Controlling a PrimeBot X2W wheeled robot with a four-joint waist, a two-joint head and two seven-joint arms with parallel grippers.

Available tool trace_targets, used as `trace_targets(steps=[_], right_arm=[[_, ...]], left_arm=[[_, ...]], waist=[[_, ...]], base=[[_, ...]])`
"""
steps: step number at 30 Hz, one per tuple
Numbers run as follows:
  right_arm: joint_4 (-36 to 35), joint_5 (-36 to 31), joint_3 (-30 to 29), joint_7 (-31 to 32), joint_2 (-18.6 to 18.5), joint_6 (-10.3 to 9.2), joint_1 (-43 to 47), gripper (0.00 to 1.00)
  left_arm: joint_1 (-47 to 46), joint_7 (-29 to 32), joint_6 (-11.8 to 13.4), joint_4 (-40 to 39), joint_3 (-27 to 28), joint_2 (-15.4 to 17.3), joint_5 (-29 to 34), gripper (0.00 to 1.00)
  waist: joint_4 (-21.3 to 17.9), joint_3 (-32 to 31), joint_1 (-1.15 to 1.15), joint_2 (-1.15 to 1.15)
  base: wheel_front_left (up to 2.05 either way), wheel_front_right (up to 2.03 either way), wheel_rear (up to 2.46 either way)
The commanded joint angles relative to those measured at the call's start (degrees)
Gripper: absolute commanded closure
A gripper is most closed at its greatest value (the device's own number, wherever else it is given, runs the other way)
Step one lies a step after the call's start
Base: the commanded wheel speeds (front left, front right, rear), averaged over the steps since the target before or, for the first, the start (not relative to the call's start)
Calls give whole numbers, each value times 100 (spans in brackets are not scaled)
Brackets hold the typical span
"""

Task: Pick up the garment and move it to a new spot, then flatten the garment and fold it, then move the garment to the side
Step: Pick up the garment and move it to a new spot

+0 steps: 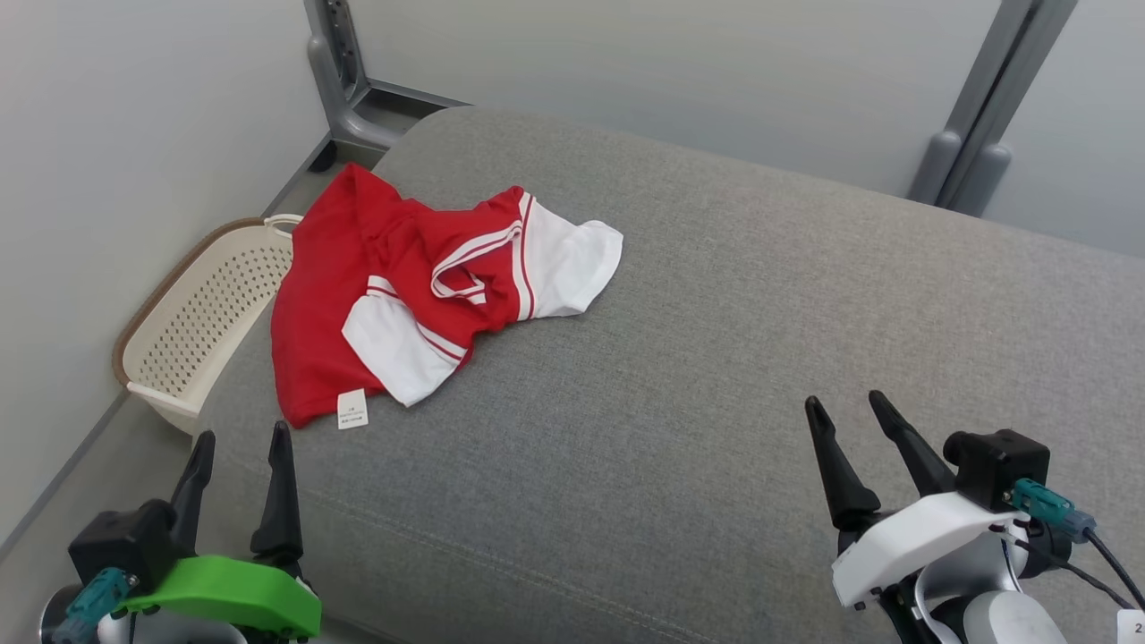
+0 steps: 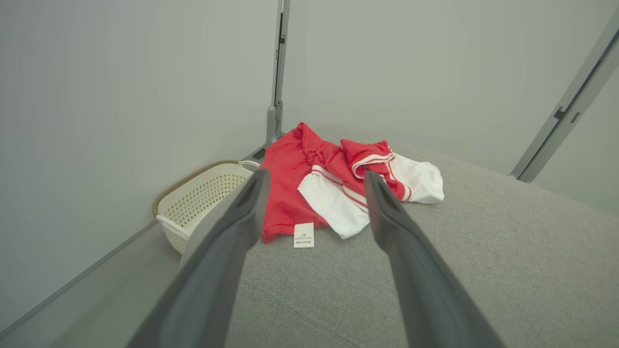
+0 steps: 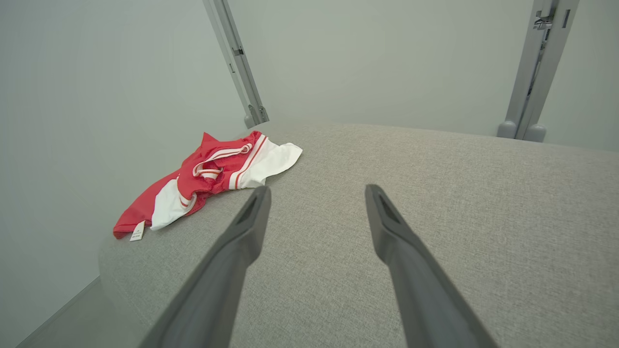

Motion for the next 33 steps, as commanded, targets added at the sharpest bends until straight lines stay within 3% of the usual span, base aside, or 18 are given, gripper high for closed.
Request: trace_targets(steps=[1,8,17,24,33], right_arm=[[-58,-54,-16,30,-19,-4,-90,0],[-363,-224,-32,201,-19,-4,-355,0],[-831,-434,12,419,-20,-4,-784,0],[-1142,-523,30,466,-17,-4,-1131,0],[-1334,-509,11,394,-16,-4,-1295,0]], left_arm=[[-142,-32,-47,39,28,-25,-52,0],[-783,-39,-376,477,101,-212,-174,0],[-2128,154,-965,1729,292,-355,-487,0],[-3015,420,-1292,2728,330,-231,-536,0],[-3811,933,-1507,3616,219,-64,-504,0]], waist=[[-133,132,0,0],[-602,597,0,0],[-1473,1448,0,0],[-2152,2115,0,0],[-2503,2722,0,0]], base=[[0,0,0],[0,0,0],[0,0,0],[0,0,0],[0,0,0]])
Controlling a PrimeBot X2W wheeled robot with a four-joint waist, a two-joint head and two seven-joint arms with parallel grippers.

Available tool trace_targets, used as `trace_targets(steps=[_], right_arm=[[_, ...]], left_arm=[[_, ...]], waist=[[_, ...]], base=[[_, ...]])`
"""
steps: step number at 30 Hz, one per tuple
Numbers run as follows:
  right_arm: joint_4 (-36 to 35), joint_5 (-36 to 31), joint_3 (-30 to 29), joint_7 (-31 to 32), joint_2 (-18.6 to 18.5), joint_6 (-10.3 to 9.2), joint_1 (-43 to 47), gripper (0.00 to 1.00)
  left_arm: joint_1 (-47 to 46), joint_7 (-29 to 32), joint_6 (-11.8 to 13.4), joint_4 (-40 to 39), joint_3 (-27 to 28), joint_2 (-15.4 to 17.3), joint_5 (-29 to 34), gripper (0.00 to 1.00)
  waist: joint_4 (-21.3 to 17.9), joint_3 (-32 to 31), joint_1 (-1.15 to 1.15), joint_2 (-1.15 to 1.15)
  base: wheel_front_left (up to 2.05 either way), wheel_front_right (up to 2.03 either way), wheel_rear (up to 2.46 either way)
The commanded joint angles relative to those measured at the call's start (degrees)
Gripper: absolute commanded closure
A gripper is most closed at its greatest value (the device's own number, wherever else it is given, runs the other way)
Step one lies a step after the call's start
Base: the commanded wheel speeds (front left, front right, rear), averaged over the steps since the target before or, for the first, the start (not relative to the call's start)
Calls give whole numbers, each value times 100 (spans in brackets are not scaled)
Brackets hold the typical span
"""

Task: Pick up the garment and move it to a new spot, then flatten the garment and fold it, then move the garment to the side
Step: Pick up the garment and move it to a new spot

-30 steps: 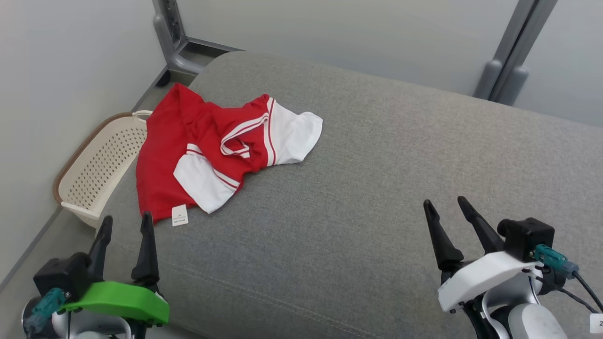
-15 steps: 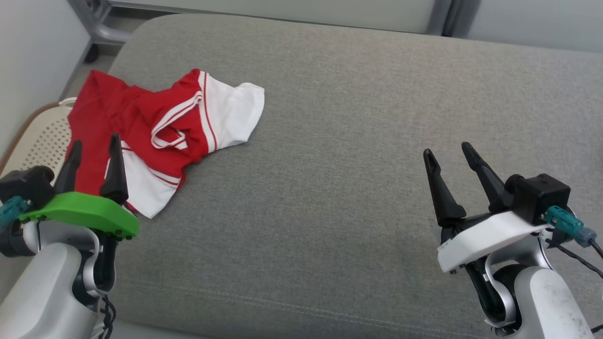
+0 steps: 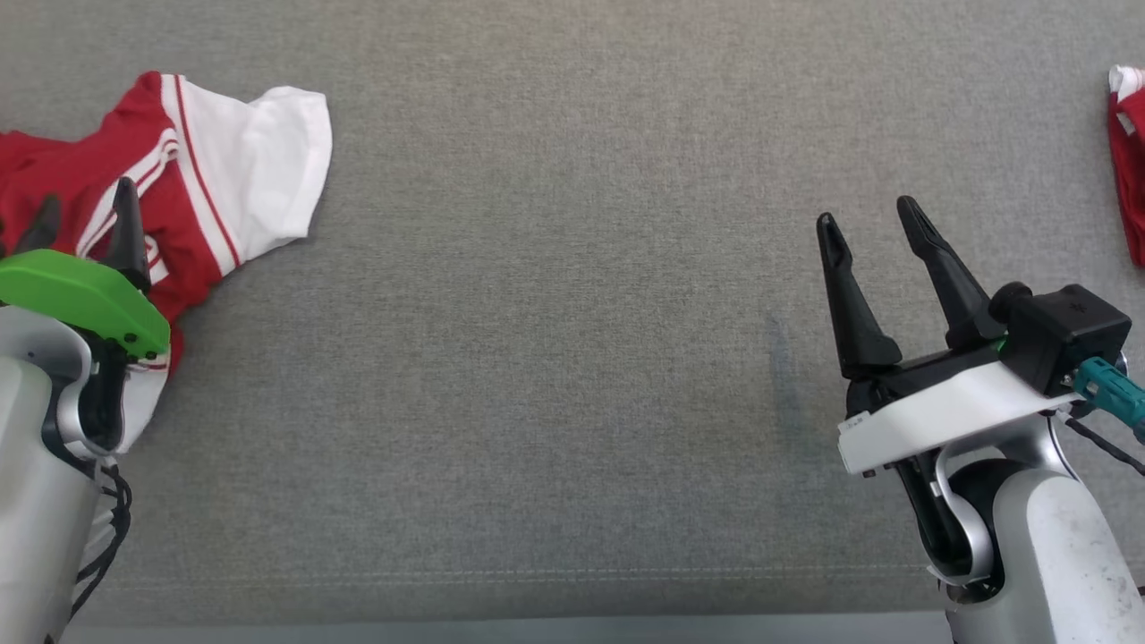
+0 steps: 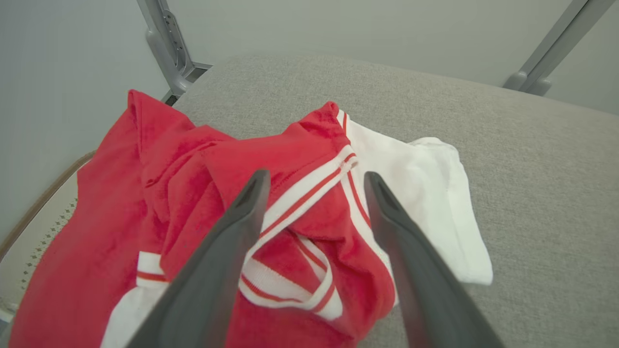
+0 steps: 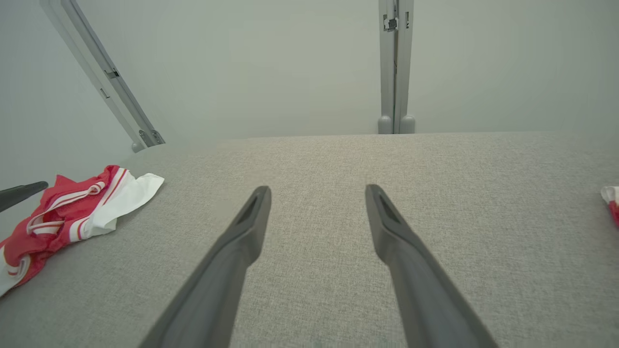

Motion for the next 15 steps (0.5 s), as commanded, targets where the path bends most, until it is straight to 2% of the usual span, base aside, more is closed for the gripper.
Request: trace_targets(steps=[1,6,11,15], right_arm=[[-23,15,12,-44,-11,-2,-107,0],[-5,40,47,-130,-11,-2,-127,0],[-11,54,93,-177,-11,-2,-192,0],[-26,25,112,-180,-11,-2,-212,0]], left_arm=[[-120,30,-21,24,13,4,-14,0],[-368,162,33,440,-8,58,29,0],[-508,372,195,891,-16,124,25,0],[-575,432,141,977,2,107,-35,0]], waist=[[-476,535,-1,0],[-548,741,-1,0],[-584,882,-1,0],[-587,950,-1,0]], base=[[0,0,0],[0,0,0],[0,0,0],[0,0,0]])
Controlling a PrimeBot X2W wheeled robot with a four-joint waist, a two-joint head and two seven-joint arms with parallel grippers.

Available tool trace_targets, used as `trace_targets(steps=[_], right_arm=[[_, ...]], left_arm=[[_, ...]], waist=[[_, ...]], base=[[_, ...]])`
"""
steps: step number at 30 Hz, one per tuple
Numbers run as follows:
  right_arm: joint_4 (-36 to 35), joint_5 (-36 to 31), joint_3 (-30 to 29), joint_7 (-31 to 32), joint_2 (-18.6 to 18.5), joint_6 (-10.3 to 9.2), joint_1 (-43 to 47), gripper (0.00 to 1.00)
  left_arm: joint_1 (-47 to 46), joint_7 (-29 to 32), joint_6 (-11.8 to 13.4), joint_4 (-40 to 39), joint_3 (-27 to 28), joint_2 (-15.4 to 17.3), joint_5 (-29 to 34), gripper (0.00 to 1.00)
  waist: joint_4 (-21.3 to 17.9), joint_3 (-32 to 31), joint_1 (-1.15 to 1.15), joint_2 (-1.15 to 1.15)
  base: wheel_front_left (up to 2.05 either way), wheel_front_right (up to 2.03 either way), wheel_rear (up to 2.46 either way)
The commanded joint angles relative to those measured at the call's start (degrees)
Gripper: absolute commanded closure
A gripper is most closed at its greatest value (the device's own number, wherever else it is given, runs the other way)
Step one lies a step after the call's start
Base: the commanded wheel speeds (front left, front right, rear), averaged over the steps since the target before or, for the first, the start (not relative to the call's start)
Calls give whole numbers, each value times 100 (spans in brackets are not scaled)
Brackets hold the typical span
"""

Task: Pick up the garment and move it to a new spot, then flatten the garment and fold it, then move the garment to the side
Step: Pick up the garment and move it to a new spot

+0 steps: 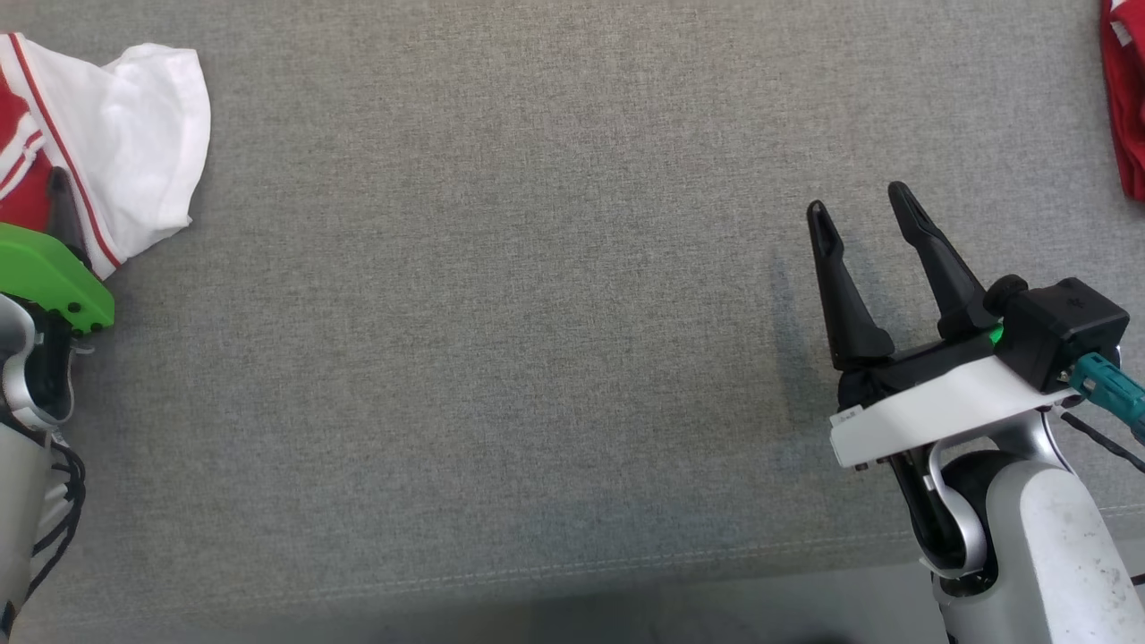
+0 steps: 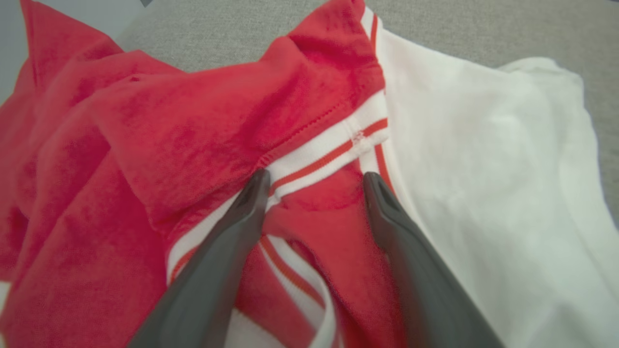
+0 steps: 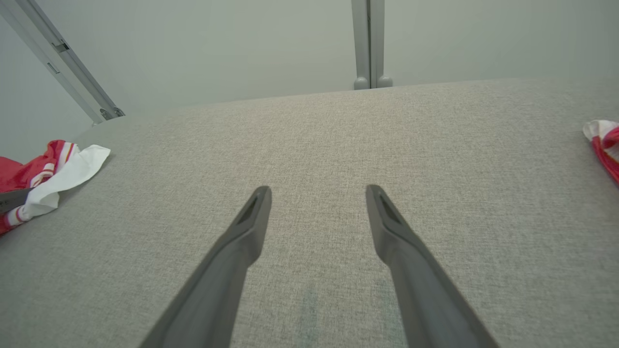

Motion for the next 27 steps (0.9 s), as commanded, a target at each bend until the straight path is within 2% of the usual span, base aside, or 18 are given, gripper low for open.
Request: trace_targets(steps=[1,3,4,6,7,8,14,27], right_arm=[[-24,6,15,-38,-13,-2,-98,0],[-4,5,36,-49,-13,-2,-100,0],[6,11,49,-53,-13,-2,-97,0],[30,37,75,-57,-13,-2,-106,0],[38,56,82,-64,-13,-2,-117,0],[45,67,84,-63,-13,-2,-125,0],[115,87,50,-118,-13,-2,-120,0],[412,215,44,-323,-13,-2,-34,0]], left_arm=[[-53,92,-61,105,-41,13,9,0],[-82,145,-42,155,-104,-21,53,0],[-78,186,-50,177,-133,-39,46,10],[-70,237,-31,236,-164,-52,44,73],[-64,252,-33,262,-175,-49,50,97],[-58,246,-39,278,-167,-46,39,100],[-74,-10,-98,228,-112,-35,26,100],[53,-501,-208,-458,-210,36,221,100]], waist=[[-50,77,-1,0],[-59,80,-1,0],[-64,76,-1,0],[-79,64,-1,0],[-86,57,-1,0],[-93,50,-1,0],[-95,-48,-1,0],[-44,-669,-1,0]], base=[[0,0,0],[0,0,0],[0,0,0],[0,0,0],[0,0,0],[0,0,0],[0,0,0],[0,0,0]])
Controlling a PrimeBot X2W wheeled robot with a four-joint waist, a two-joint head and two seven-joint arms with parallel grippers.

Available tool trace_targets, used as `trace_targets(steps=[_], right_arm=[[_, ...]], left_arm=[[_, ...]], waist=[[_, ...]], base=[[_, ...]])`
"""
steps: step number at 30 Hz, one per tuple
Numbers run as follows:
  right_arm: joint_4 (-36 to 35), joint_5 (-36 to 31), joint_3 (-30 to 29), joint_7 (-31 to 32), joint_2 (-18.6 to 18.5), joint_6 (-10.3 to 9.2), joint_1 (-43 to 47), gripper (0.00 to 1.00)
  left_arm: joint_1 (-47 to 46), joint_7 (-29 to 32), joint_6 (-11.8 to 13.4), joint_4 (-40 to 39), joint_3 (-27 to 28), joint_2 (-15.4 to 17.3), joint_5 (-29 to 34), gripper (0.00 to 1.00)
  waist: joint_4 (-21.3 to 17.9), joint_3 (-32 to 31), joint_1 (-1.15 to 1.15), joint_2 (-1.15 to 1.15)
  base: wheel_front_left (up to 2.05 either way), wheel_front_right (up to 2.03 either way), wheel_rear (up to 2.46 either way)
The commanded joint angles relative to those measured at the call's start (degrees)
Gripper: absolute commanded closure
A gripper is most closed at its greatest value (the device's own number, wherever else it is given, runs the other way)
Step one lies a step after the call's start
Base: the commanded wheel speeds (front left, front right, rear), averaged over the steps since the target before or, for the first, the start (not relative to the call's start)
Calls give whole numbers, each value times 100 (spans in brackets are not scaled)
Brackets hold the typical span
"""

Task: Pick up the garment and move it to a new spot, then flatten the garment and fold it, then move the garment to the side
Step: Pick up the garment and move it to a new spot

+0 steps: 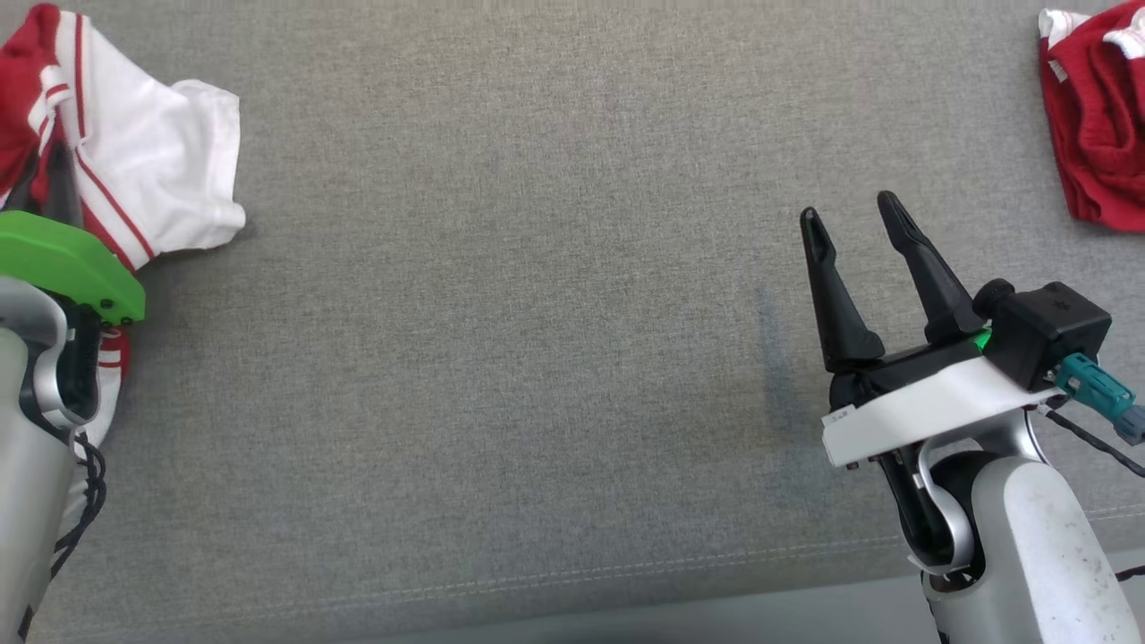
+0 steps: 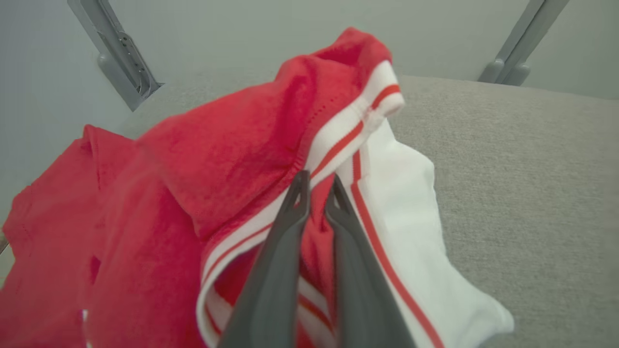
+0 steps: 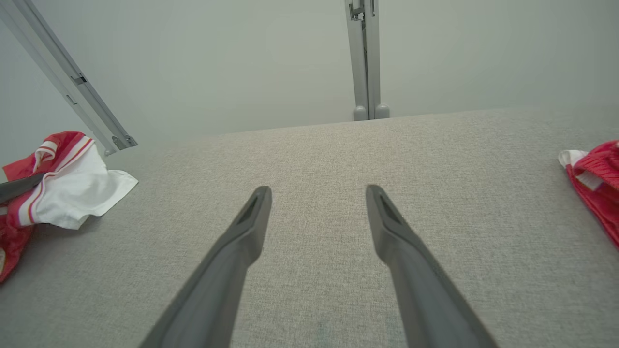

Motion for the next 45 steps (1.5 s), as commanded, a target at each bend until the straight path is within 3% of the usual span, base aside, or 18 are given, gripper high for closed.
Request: trace_targets(steps=[1,8,16,27,34,35,36,37,45], right_arm=[[33,25,-11,-30,-15,-2,62,0],[173,102,-79,-84,-14,-2,253,0],[211,210,-11,-46,-14,-2,401,0],[291,316,318,-85,-10,-2,257,0],[465,473,508,-214,-11,-2,123,0],[489,493,523,-231,-11,-2,115,0],[523,509,530,-260,-11,-2,109,0],[553,514,532,-275,-11,-2,107,0],[724,445,400,-333,-14,-2,168,0]], left_arm=[[81,-55,-7,-99,-25,6,60,100],[288,-45,134,-950,-308,-116,284,100],[370,251,277,-1553,-844,-797,371,100],[-62,191,101,-595,-1330,-1964,355,100],[-296,21,-51,390,-1470,-2385,362,100],[-323,-32,-64,507,-1482,-2423,366,75],[-348,-78,-89,628,-1496,-2450,373,29],[-378,-138,-122,743,-1515,-2488,380,0],[-502,-543,-378,1141,-1667,-2688,382,0]], waist=[[18,-237,0,0],[-7,-779,0,0],[-264,-1159,0,0],[-1339,-1047,0,0],[-1888,-891,0,0],[-1923,-875,0,0],[-1950,-863,0,0],[-1961,-857,0,0],[-1712,-980,0,0]], base=[[0,0,0],[0,0,0],[0,0,0],[0,0,0],[0,0,0],[0,0,0],[0,0,0],[0,0,0],[0,0,0]])
